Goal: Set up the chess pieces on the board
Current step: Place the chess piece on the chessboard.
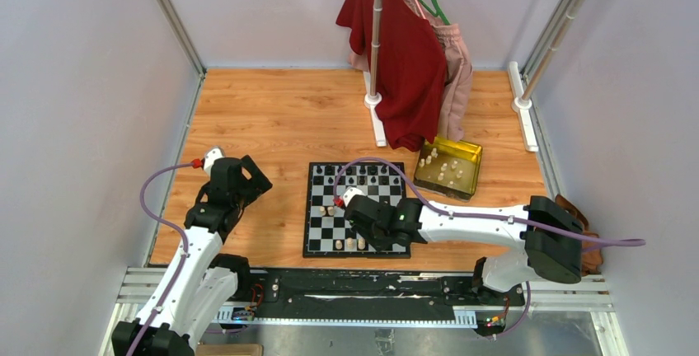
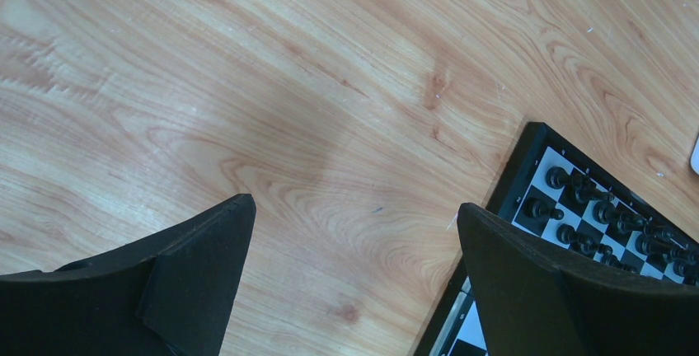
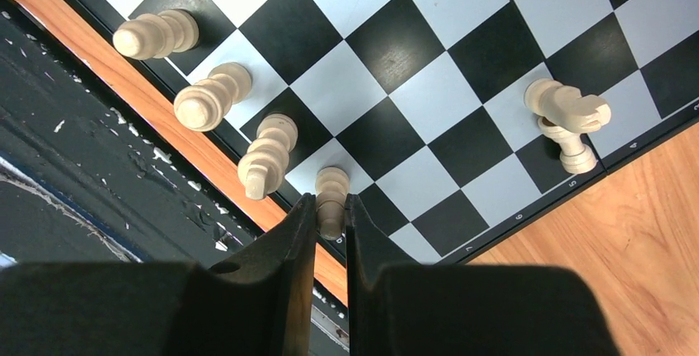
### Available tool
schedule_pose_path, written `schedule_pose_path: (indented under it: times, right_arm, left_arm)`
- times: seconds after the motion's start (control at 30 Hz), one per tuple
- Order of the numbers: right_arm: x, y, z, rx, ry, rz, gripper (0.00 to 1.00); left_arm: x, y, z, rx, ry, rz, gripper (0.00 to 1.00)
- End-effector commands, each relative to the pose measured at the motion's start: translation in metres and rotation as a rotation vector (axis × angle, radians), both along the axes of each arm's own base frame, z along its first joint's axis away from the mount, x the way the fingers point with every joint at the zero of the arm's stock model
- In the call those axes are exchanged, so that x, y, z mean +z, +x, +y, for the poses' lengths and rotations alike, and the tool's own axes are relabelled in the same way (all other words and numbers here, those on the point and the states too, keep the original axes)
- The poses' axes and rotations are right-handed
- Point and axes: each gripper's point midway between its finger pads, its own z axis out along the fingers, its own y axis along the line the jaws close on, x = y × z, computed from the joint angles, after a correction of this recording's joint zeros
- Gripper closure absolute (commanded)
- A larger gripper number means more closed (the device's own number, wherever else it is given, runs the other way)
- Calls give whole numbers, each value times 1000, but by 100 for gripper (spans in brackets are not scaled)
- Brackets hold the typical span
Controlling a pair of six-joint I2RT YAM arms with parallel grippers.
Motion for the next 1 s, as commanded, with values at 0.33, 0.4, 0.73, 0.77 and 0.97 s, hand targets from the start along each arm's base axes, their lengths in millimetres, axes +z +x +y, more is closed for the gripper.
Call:
schedule_pose_path:
  times: [0.33, 0.4, 0.73, 0.77, 0.97]
  right_arm:
    - [-1, -8, -2, 2, -13, -1, 80]
    - [-1, -8, -2, 2, -14, -1, 74]
    - [26, 4, 3, 5, 14, -69, 65]
    - [31, 6, 4, 6, 16, -83, 65]
    - [61, 26, 8, -19, 48, -171, 60]
  left_arm:
    - [-1, -2, 1, 8, -13, -9, 0]
    - [-1, -2, 1, 8, -13, -10, 0]
    - [-1, -1, 0, 8, -17, -11, 0]
    - [0, -1, 0, 6, -19, -13, 0]
    - [-1, -2, -1, 5, -20, -10, 0]
